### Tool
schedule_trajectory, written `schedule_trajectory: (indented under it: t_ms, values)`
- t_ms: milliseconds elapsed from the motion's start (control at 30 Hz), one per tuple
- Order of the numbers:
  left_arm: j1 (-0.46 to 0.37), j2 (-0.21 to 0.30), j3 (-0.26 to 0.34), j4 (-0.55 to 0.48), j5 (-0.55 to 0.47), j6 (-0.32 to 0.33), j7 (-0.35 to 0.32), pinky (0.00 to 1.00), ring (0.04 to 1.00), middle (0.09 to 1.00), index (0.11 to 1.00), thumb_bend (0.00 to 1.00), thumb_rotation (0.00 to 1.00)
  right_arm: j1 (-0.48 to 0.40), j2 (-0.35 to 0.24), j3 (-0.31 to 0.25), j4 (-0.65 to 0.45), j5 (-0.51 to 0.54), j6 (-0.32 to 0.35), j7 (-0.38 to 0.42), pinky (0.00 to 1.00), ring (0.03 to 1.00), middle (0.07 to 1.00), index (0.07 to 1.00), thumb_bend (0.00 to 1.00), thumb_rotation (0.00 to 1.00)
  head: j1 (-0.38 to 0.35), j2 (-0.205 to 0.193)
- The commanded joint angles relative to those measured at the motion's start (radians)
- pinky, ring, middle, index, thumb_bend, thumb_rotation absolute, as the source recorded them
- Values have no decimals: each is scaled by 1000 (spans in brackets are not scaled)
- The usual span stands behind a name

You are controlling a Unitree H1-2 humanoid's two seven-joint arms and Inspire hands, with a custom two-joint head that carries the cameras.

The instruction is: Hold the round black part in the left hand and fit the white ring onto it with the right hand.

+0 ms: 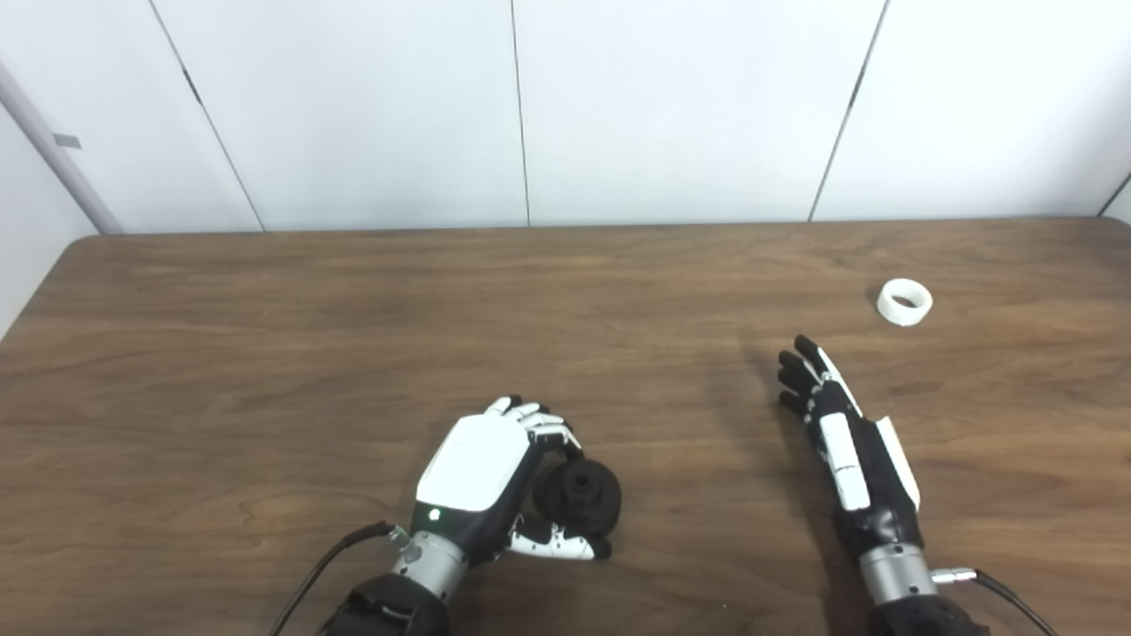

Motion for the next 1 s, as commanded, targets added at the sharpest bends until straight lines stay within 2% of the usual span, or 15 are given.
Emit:
schedule_trajectory:
  t_ms: [0,200,433,967]
  values:
    - [38,2,-10,45,33,16,-22,952,871,784,485,523,53,20,17,11,-11,4,12,-5,896,917,915,947,562,1000,-1,11]
    - [66,-14,4,68,7,13,11,946,869,777,484,523,52,18,13,17,-23,-2,21,-11,892,912,910,945,550,1000,-1,19]
    - [91,-22,19,117,-73,-19,63,958,878,782,485,522,52,20,8,21,-35,-10,32,-20,883,901,906,942,566,1000,-5,28]
    - [105,-10,17,158,-98,-39,113,948,876,783,485,523,50,17,4,28,-39,-5,35,-25,872,902,906,943,565,1000,-29,34]
